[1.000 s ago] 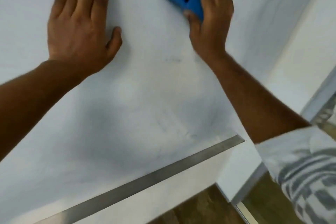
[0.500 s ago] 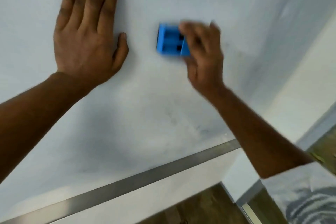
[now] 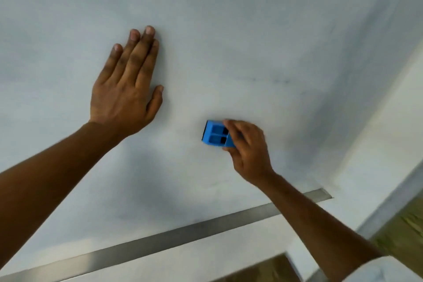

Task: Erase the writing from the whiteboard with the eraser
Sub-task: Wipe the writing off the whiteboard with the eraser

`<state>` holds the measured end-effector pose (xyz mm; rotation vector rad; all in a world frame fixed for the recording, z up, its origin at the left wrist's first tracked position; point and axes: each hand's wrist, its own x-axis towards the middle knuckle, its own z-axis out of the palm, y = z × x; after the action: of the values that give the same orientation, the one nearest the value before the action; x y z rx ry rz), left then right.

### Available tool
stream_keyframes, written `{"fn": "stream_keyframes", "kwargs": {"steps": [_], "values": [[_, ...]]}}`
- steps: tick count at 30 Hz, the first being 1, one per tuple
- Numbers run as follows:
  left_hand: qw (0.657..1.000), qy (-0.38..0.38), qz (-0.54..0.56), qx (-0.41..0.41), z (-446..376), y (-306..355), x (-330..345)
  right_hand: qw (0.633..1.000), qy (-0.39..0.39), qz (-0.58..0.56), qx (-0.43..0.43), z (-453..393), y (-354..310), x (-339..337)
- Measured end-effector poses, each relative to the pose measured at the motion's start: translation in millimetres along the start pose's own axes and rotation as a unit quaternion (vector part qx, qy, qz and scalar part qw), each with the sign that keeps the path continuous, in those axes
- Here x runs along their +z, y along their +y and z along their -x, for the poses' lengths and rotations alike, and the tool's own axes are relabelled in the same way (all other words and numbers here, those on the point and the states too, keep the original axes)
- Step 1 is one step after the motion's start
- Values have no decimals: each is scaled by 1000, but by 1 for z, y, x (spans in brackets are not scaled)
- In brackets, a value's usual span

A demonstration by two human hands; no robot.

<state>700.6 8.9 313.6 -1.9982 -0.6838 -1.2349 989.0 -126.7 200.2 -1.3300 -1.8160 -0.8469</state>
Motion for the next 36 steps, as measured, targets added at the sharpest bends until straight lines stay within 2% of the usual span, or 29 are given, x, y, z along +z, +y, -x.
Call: {"fn": "stream_keyframes", "kwargs": {"steps": [5,9,10,12,14,15,16,17,18,19,20,25,31,33,36], "values": [[1000,22,-8,-7,-59,-24,-26,988,153,-13,32,-193,15,-84],[999,27,-26,15,-106,-52,-49,973,209,-60,76,-317,7,-143],[999,29,-29,23,-116,-59,-53,970,203,-85,105,-344,9,-154],[998,33,-36,29,-128,-72,-59,968,125,-133,171,-377,12,-163],[998,45,-41,13,-125,-75,-57,973,102,-121,167,-381,9,-154],[998,55,-42,1,-121,-74,-55,977,79,-99,170,-375,-1,-151],[997,60,-40,-12,-112,-73,-53,976,88,-78,185,-363,-12,-142],[997,68,-34,-26,-102,-71,-51,971,170,-64,156,-348,-21,-131],[996,76,-25,-37,-93,-68,-50,968,242,-3,72,-332,-23,-120],[995,80,-17,-51,-79,-68,-49,960,277,41,4,-312,-27,-103],[994,86,-14,-60,-68,-68,-47,959,275,53,-37,-293,-28,-88],[994,79,-22,-70,-2,-70,-37,986,122,1,-112,-153,-53,1],[995,57,-48,-67,89,-58,-11,983,-76,12,-164,80,-102,128],[995,52,-65,-51,116,-56,-5,975,-152,15,-162,122,-114,151],[997,40,-59,-33,129,-60,-4,968,-193,9,-158,129,-120,153]]}}
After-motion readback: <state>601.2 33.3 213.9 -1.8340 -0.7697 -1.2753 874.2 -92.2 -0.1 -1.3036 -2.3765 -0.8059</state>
